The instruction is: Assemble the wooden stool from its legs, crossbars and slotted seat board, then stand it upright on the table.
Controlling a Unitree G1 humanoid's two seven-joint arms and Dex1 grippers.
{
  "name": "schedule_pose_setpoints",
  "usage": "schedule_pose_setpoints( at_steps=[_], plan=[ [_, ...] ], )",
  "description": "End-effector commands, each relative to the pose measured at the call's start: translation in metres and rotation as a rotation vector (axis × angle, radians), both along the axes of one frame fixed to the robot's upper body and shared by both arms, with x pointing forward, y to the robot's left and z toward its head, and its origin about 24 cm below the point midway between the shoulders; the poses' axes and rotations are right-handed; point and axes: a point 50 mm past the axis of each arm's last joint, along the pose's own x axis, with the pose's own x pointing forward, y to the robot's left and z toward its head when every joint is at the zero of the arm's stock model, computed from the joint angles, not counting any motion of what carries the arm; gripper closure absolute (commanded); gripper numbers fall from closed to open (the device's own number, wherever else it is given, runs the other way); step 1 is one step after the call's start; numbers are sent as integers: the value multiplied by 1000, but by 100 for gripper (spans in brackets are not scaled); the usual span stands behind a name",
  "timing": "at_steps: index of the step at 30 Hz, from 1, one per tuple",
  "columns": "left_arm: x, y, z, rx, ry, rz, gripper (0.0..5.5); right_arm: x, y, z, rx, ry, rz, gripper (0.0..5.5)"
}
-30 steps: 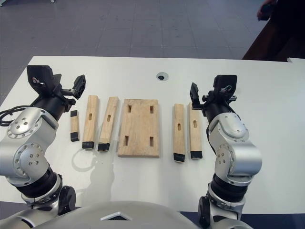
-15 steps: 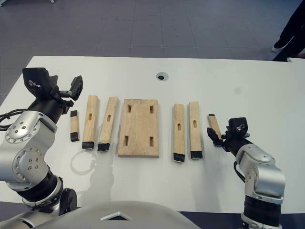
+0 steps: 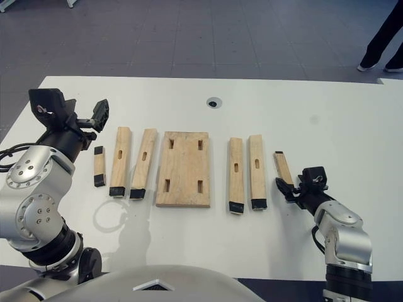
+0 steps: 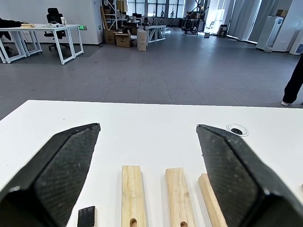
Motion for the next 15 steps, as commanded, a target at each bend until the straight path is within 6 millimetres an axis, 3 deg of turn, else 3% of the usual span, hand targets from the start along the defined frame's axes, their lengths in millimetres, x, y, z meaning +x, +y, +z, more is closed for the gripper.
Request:
schedule_pose_setpoints(
  at_steps=[1, 11, 15],
  plan=[
    [0, 0, 2, 10, 0, 9, 172, -34, -8, -36, -3, 220, -67, 243],
    [2, -1, 2, 4, -2, 12, 172, -30, -8, -34, -12, 212, -53, 409],
    [2, -1, 2, 1, 0, 7, 172, -27, -9, -33, -7, 195, -52, 419]
  ],
)
